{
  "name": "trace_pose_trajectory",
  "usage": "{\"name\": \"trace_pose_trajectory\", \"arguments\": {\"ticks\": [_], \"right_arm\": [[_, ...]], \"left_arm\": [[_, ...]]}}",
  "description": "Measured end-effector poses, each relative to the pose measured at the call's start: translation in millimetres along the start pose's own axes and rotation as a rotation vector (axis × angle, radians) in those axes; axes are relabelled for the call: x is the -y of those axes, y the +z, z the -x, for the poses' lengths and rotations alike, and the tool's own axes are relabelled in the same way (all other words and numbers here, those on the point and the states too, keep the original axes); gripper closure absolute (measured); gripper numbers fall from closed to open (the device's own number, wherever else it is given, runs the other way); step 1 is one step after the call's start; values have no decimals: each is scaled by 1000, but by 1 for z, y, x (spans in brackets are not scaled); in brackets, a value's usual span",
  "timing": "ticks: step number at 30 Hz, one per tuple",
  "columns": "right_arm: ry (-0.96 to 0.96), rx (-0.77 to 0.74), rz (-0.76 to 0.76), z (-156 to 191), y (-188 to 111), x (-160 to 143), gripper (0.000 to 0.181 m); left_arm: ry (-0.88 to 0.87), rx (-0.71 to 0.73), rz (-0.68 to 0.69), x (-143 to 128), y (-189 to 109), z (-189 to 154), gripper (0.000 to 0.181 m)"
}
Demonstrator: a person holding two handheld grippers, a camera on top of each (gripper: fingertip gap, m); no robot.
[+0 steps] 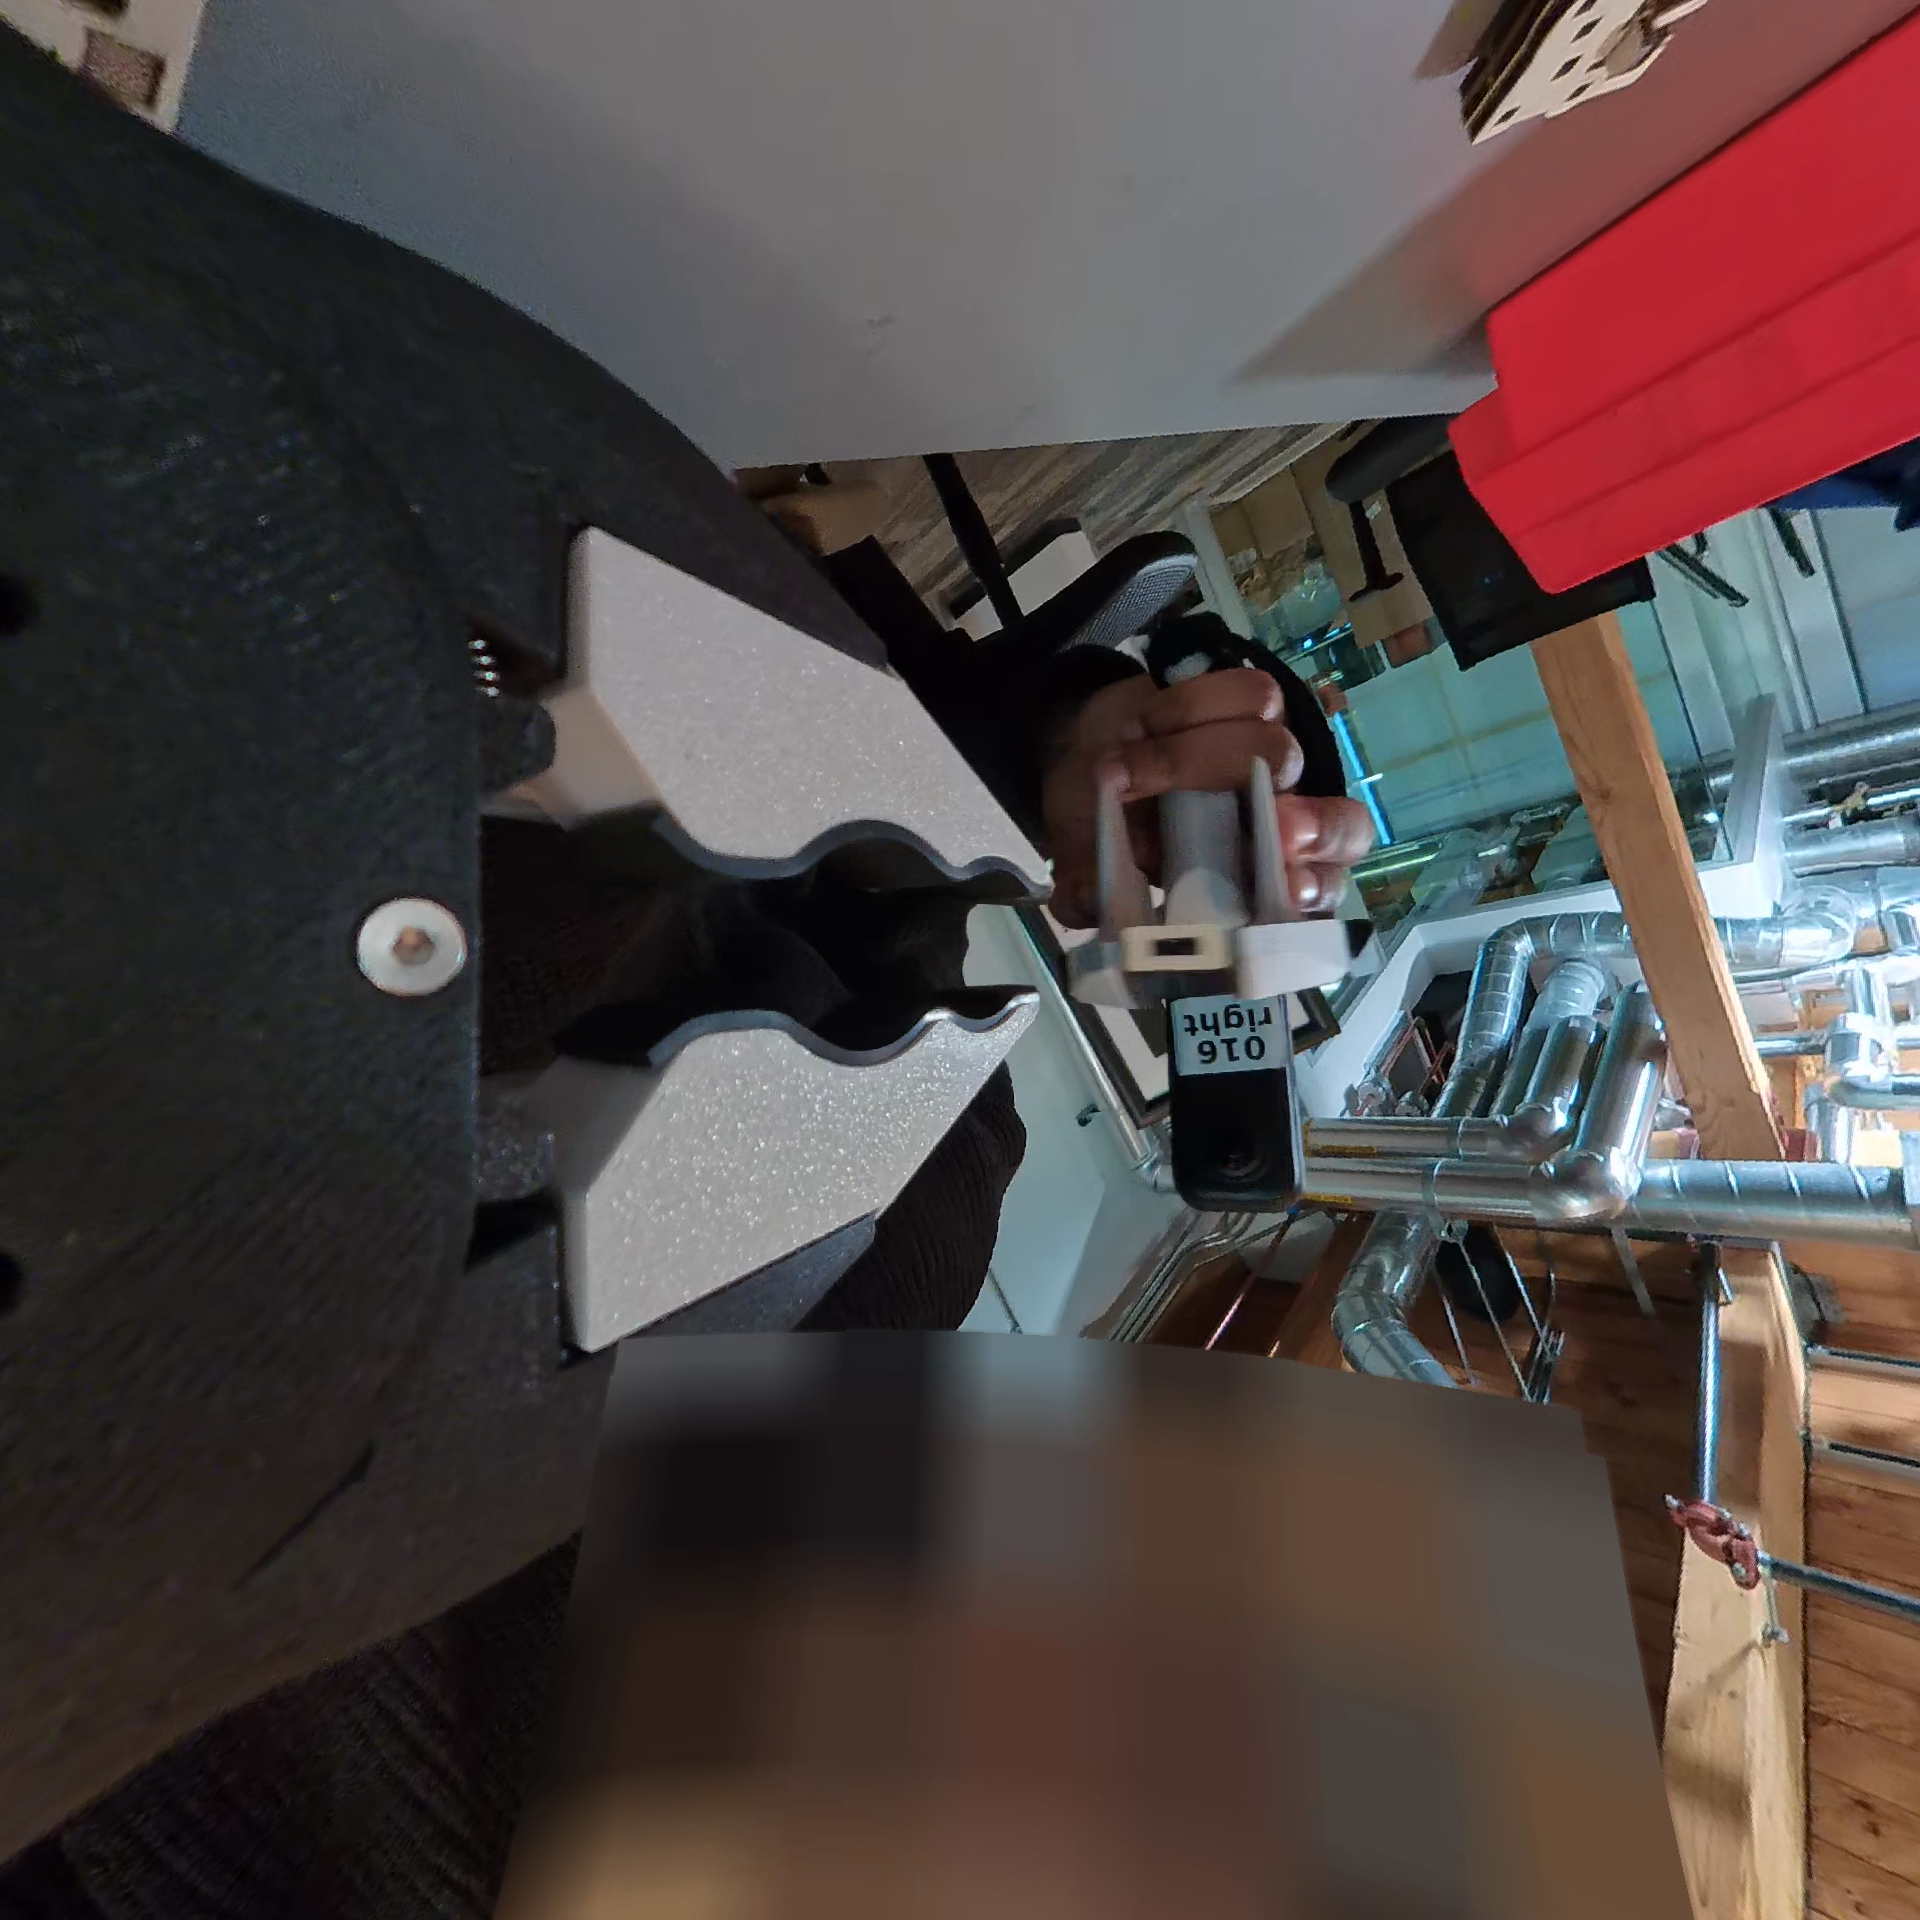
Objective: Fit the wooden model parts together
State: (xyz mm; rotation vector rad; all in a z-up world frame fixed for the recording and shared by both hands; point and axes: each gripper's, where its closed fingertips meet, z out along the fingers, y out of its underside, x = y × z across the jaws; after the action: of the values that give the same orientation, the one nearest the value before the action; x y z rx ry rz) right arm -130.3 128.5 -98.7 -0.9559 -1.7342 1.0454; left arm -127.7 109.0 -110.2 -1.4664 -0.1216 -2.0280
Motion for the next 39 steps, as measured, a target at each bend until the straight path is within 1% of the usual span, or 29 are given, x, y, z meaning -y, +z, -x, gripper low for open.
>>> {"name": "trace_pose_trajectory", "arguments": {"ticks": [1, 3, 5, 7, 9, 11, 13, 17, 19, 24, 30, 35, 39], "right_arm": [[16, -43, -1, -11, -6, 0, 163], [73, -128, 0, -36, -21, -5, 162], [160, -201, 11, -59, -37, -15, 162], [261, -256, 30, -77, -49, -31, 162], [380, -276, 45, -88, -56, -48, 163], [524, -264, 52, -94, -56, -65, 162], [668, -224, 54, -95, -51, -81, 162], [928, -136, 37, -95, -49, -105, 162], [1007, -133, 43, -96, -49, -115, 162], [1016, -165, 180, -94, -44, -143, 162], [973, -188, 284, -92, -36, -158, 162], [932, -179, 302, -90, -29, -157, 162], [981, -137, 251, -87, -28, -152, 162]], "left_arm": [[12, 8, -6, 1, 0, 0, 166], [44, 22, -18, 4, -1, -1, 166], [85, 59, -22, 6, -1, 2, 165], [151, 156, 2, 4, 0, 12, 162], [251, 321, 50, 3, 1, 31, 160], [356, 496, 74, 9, 1, 51, 157], [415, 616, 87, 19, 5, 67, 153], [401, 701, 57, 45, 13, 92, 148], [392, 763, 56, 58, 12, 107, 146], [400, 849, 76, 81, 17, 127, 145], [370, 911, 119, 92, 20, 142, 145], [301, 858, 99, 92, 24, 142, 144], [275, 826, 94, 91, 23, 140, 144]]}}
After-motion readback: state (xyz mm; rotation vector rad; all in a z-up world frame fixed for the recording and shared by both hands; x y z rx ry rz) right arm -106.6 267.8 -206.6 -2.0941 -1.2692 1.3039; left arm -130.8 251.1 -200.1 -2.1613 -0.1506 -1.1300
